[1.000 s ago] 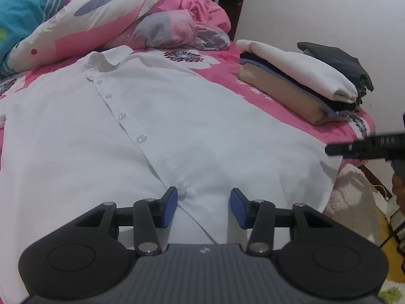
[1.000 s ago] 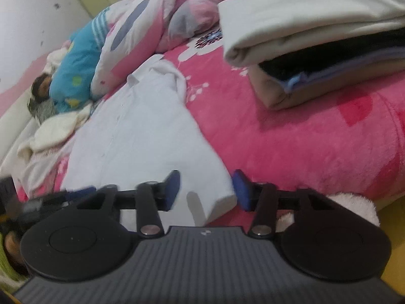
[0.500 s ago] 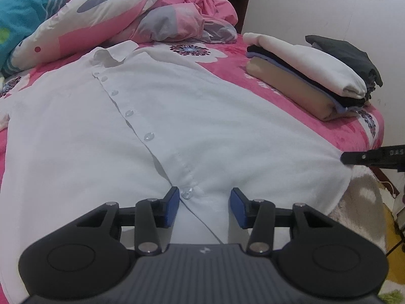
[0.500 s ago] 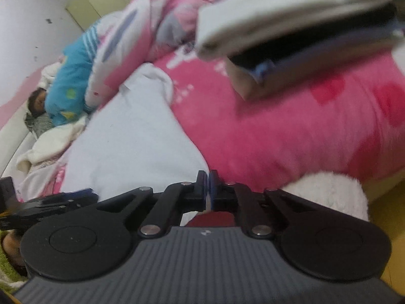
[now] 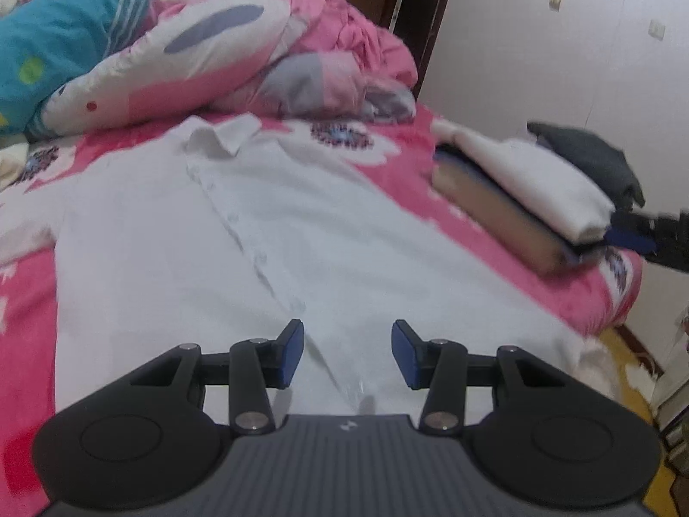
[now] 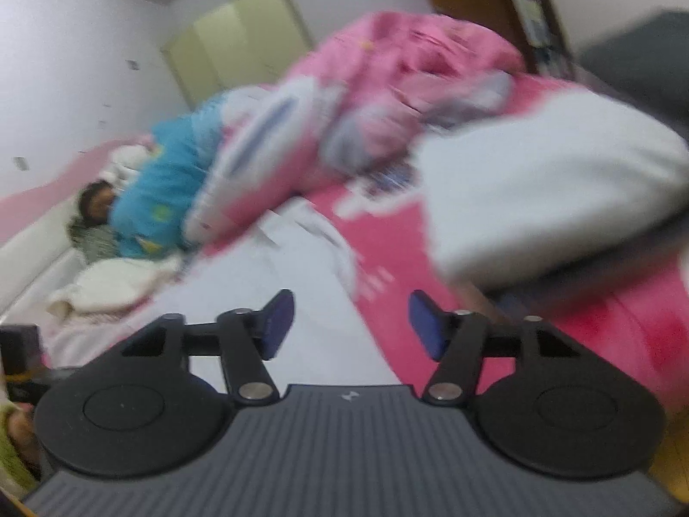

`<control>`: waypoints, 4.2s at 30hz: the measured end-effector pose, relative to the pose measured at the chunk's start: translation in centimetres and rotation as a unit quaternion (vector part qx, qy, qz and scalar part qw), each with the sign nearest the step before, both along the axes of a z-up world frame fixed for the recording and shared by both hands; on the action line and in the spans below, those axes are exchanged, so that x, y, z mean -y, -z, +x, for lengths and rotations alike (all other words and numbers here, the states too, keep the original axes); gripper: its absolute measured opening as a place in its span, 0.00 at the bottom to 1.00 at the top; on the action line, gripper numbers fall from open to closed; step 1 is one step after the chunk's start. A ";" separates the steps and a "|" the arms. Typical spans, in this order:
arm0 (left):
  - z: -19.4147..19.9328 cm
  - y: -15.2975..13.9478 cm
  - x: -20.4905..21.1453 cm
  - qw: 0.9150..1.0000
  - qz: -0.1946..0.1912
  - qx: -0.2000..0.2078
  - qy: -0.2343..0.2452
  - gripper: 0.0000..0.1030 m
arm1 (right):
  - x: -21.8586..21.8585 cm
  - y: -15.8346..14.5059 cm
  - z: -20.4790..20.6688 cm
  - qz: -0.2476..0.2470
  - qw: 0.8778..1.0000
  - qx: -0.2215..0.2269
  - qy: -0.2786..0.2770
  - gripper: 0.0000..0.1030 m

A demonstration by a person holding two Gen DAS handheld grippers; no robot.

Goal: Fold clothes

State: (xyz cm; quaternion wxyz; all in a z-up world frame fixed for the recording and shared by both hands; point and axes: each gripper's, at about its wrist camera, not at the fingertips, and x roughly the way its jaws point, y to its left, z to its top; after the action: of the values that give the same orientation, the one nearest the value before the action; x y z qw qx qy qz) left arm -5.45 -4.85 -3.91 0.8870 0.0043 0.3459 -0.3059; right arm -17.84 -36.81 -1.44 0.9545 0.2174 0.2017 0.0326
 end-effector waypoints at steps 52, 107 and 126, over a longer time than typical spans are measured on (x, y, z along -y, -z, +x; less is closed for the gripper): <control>4.7 5.3 1.1 0.999 0.008 -0.029 0.011 0.38 | -11.1 -0.2 18.7 -0.122 0.980 0.020 -0.158 0.40; 5.1 5.4 0.7 0.999 0.010 -0.028 0.018 0.38 | -3.9 1.7 19.5 -0.090 0.991 -0.057 -0.074 0.00; 5.2 5.4 0.6 0.999 0.003 -0.030 0.020 0.37 | -3.7 4.0 21.0 -0.025 0.992 -0.101 -0.069 0.00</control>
State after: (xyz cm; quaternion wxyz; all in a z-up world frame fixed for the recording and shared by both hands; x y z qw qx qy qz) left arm -0.28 -5.41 -9.30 0.8699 0.0043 0.3732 -0.3225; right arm 3.20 -33.14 -5.40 0.9297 0.1812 0.3126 0.0709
